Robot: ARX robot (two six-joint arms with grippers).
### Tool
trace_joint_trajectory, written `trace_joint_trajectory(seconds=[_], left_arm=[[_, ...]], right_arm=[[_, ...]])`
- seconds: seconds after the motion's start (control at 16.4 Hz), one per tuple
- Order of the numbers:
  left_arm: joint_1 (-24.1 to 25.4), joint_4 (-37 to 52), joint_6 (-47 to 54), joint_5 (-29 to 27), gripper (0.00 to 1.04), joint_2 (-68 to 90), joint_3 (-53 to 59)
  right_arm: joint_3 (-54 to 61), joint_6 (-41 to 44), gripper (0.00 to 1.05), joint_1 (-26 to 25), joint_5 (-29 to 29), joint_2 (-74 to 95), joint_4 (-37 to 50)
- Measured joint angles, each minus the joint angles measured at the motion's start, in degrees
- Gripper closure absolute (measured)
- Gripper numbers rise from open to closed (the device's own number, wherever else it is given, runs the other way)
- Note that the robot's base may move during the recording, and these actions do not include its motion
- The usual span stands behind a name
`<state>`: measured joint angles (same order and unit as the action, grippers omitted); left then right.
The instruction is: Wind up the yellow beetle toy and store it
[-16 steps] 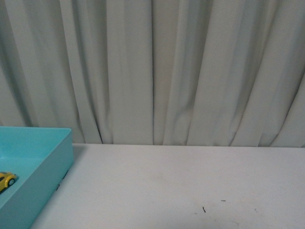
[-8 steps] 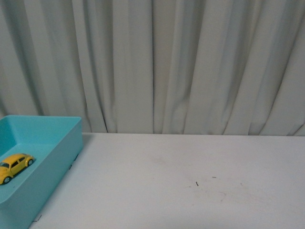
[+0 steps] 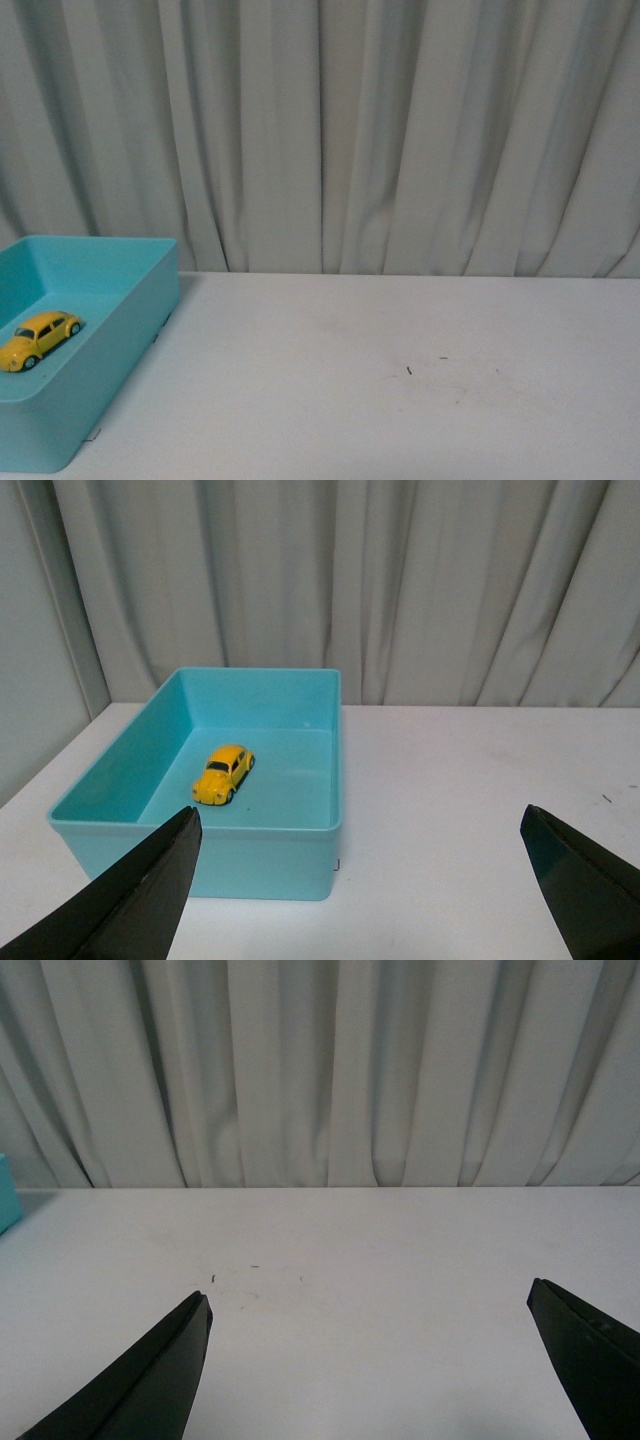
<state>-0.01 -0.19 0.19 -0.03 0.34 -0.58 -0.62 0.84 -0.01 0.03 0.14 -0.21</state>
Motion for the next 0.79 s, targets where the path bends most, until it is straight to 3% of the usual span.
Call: trace_joint_trajectory(seconds=[0.79], left_arm=[[0.00, 0.00, -0.02, -0.02, 0.07, 0.00, 0.00]], right_arm=[[0.00, 0.00, 0.07, 0.00, -0.02, 0.00, 0.00]])
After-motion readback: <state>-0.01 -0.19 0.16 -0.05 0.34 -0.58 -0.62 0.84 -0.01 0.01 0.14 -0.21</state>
